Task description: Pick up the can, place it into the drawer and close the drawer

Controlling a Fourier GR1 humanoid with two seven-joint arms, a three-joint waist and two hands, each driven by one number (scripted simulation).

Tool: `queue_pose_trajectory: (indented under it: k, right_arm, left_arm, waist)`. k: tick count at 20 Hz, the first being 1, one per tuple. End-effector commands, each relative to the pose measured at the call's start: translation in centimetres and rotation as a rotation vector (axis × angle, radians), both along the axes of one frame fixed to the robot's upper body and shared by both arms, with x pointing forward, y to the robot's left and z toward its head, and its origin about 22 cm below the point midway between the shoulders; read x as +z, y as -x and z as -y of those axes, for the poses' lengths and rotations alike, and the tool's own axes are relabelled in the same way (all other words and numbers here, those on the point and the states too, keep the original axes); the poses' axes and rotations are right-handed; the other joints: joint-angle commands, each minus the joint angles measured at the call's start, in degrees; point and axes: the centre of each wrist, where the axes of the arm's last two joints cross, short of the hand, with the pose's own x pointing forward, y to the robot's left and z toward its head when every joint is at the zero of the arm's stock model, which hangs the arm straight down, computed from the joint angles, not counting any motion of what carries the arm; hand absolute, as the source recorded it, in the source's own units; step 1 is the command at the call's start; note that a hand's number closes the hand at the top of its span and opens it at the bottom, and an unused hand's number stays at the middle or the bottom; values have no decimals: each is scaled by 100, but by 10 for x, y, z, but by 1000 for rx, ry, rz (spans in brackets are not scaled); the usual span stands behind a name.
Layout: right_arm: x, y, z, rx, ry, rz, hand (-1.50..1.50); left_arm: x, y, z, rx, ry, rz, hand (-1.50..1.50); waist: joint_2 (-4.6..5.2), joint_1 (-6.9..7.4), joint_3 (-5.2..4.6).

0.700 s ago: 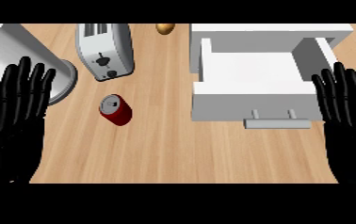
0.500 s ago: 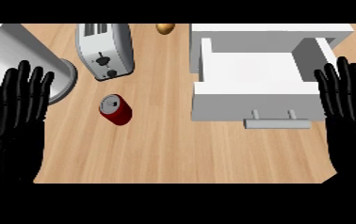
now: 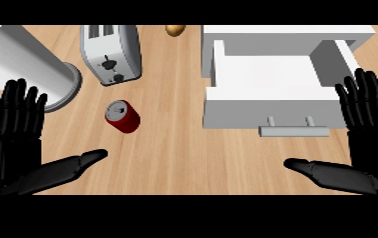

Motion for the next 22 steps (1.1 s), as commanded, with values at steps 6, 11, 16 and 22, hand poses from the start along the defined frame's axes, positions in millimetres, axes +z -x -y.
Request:
queue_pose_trajectory:
  k: [6,11,16,22]
  right_arm:
    - [-9,10,13,-24,-14,-54,-150]
    - [-10,21,12,-35,14,-7,-150]
    - [-10,32,20,-16,16,-21,-150]
    - [6,23,16,-51,4,-19,-150]
  left_arm:
    - [20,10,27,30,22,-38,-150]
    - [9,-20,15,25,34,-90,-150]
    - [-16,-33,20,22,21,-125,-150]
    - [-61,-22,18,41,18,-168,-150]
  waist:
    - [-6,-4,-3]
    - [-3,-12,-5]
    - [-3,-27,-5]
    - [-2,-5,-7]
